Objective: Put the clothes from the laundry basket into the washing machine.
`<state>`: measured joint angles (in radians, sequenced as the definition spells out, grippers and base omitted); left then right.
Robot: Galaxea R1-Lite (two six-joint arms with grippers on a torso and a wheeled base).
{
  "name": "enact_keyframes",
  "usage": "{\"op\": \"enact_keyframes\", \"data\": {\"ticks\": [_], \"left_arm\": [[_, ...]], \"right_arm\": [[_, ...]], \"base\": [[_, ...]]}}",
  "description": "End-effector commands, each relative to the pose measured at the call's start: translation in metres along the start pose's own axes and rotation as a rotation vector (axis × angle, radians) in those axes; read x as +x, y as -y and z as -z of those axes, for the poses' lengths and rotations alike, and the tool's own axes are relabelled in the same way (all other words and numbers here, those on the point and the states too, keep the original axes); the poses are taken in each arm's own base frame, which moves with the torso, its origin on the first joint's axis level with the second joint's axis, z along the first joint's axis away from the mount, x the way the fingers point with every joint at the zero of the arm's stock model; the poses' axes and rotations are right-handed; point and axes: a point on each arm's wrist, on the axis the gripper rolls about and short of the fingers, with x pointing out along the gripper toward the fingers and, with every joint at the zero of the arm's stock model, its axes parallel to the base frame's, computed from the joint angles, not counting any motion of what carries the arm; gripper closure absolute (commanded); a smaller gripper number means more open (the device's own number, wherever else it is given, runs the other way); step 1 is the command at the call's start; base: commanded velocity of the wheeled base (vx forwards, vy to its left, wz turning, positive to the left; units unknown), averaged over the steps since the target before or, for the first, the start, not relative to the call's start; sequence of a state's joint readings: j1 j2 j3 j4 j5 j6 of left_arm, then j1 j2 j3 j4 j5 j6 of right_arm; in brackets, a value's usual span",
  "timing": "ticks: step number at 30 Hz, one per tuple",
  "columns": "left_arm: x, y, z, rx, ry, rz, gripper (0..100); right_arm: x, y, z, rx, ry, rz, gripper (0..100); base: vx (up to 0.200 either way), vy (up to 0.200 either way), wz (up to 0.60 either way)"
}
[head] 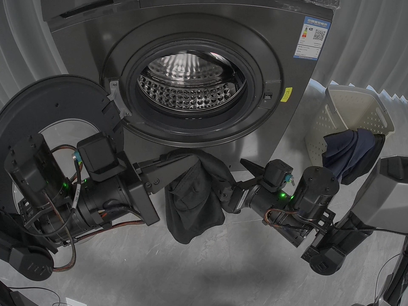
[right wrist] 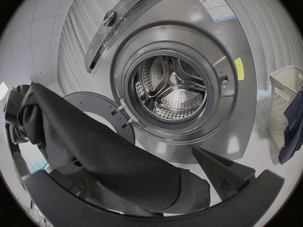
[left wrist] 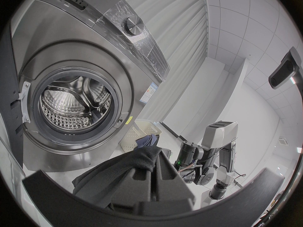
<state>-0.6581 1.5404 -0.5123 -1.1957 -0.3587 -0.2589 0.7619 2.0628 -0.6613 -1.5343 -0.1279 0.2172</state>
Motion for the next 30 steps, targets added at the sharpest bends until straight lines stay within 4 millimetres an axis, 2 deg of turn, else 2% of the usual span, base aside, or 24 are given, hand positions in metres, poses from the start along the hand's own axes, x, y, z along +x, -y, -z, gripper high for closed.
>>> {"op": "enact_keyframes", "data": {"ticks": [1, 6, 8, 12, 17, 23, 30], "left_arm": [[0.0, 0.0, -0.001, 0.001, 0.002, 0.001, 100], [0.0, 0.0, 0.0, 0.0, 0.0, -0.001, 100], [-0.001, 0.0, 0.0, -0.001, -0.002, -0.002, 100], [-0.001, 0.0, 0.0, -0.001, -0.002, -0.002, 100], [0.0, 0.0, 0.001, -0.002, -0.005, -0.001, 100], [0.0, 0.0, 0.0, 0.0, 0.001, 0.002, 100], [0.0, 0.0, 0.001, -0.002, -0.004, 0.002, 100]], "right_arm": [[0.004, 0.003, 0.015, -0.005, -0.032, 0.006, 0], [0.001, 0.006, 0.006, -0.005, -0.013, 0.016, 0], [-0.004, 0.009, -0.01, -0.005, 0.022, 0.024, 0], [-0.007, 0.012, -0.022, -0.003, 0.045, 0.029, 0], [-0.005, 0.012, -0.012, -0.004, 0.026, 0.029, 0], [0.008, 0.016, 0.017, -0.01, -0.034, 0.039, 0], [0.014, 0.014, 0.017, -0.006, -0.018, 0.034, 0]], "base": [[0.0, 0.0, 0.0], [0.0, 0.0, 0.0], [0.0, 0.0, 0.0], [0.0, 0.0, 0.0], [0.0, 0.0, 0.0], [0.0, 0.0, 0.0], [0.0, 0.0, 0.0]]}}
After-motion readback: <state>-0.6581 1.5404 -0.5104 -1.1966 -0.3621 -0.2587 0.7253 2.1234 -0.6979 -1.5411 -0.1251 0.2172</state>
